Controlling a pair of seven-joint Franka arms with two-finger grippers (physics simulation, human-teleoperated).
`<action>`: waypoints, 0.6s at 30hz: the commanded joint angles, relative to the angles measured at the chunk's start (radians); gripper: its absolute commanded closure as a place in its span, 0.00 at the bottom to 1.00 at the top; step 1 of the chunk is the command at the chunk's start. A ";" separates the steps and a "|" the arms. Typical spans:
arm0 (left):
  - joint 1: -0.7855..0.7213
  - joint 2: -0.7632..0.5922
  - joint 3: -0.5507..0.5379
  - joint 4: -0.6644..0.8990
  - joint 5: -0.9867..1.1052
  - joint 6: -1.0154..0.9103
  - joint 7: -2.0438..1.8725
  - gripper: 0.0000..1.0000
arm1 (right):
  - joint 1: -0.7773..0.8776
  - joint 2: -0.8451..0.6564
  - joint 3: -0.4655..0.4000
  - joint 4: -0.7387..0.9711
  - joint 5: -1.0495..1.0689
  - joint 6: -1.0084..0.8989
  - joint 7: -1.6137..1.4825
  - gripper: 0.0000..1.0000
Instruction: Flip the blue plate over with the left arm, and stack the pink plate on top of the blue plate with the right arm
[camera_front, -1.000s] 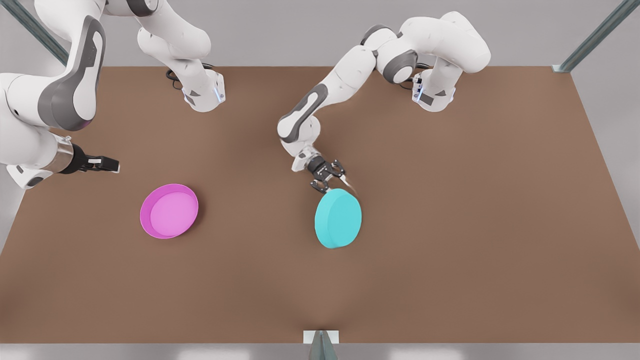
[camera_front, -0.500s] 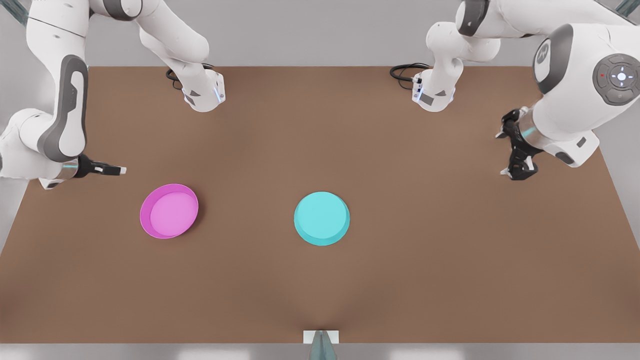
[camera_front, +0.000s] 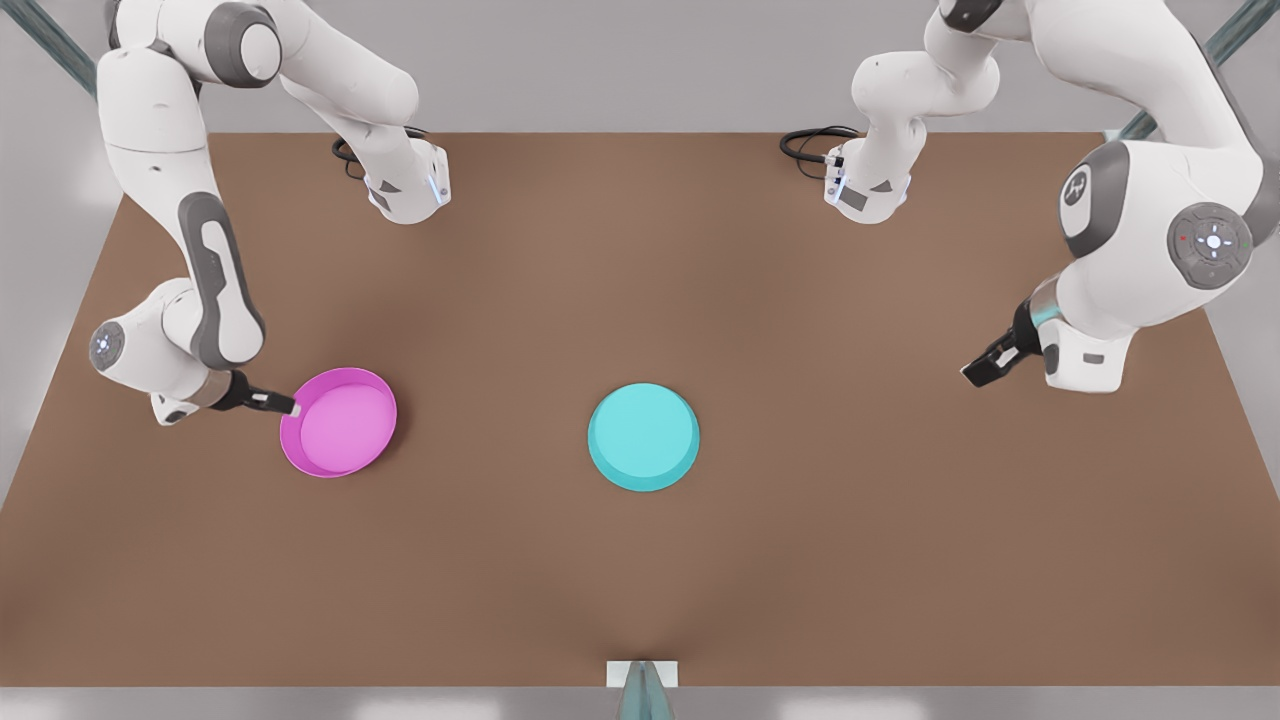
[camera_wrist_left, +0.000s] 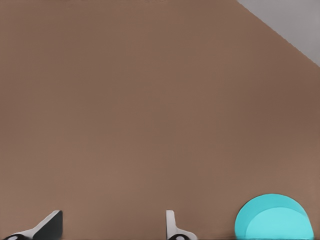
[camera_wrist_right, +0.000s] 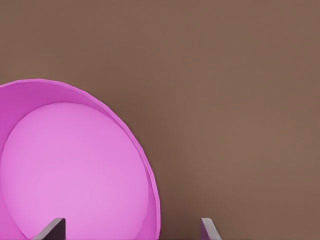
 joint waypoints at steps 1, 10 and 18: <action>-0.008 0.001 -0.002 0.002 0.005 0.047 0.674 0.00 | 0.000 0.017 0.001 0.002 0.046 0.071 -0.108 0.00; -0.040 0.001 0.000 0.002 0.006 0.046 0.626 0.00 | 0.001 0.052 0.001 -0.008 0.048 0.031 -0.116 0.00; -0.040 -0.003 0.000 0.003 0.008 0.046 0.628 0.00 | 0.003 0.068 0.004 -0.004 0.048 0.017 -0.116 0.40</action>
